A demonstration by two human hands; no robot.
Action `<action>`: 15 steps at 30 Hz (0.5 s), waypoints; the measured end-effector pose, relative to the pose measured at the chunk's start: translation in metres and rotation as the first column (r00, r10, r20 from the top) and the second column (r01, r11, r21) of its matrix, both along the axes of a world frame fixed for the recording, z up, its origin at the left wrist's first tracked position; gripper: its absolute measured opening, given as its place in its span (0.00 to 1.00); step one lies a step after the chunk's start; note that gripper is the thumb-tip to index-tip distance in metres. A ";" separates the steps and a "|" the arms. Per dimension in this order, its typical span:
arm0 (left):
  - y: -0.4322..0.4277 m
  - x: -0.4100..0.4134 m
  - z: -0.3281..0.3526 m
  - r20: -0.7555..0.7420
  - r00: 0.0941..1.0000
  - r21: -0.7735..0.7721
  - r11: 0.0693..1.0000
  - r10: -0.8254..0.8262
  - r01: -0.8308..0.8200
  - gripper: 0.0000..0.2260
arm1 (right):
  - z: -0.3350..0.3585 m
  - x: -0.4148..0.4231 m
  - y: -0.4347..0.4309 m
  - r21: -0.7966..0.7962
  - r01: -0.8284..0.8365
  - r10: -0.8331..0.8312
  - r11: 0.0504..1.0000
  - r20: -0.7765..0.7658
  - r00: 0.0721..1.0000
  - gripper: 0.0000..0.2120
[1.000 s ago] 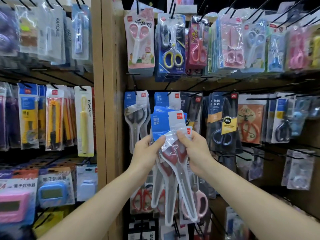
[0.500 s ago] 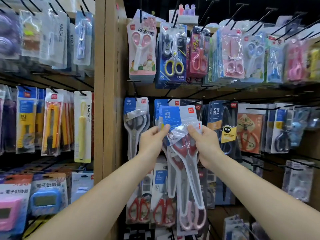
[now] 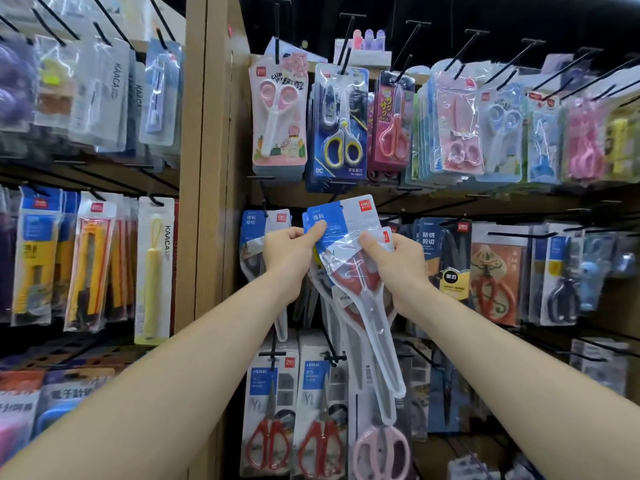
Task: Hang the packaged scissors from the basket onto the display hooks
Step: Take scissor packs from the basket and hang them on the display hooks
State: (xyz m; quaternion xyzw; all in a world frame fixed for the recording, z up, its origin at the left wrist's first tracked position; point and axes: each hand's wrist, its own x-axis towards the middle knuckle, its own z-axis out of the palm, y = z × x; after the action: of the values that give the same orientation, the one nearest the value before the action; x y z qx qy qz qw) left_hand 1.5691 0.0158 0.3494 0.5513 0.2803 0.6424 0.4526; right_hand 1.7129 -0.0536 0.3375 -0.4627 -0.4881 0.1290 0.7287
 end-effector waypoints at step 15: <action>0.003 0.004 -0.003 0.104 0.985 -0.043 0.989 -0.136 0.141 0.07 | -0.019 0.018 -0.001 -0.102 -0.305 0.287 0.947 -0.161 0.944 0.09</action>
State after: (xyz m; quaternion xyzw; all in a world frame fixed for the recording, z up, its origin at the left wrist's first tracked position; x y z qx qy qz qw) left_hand 1.5732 0.0192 0.3463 0.5248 0.2342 0.6292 0.5234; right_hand 1.7307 -0.0549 0.3186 -0.4185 -0.4890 0.3006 0.7038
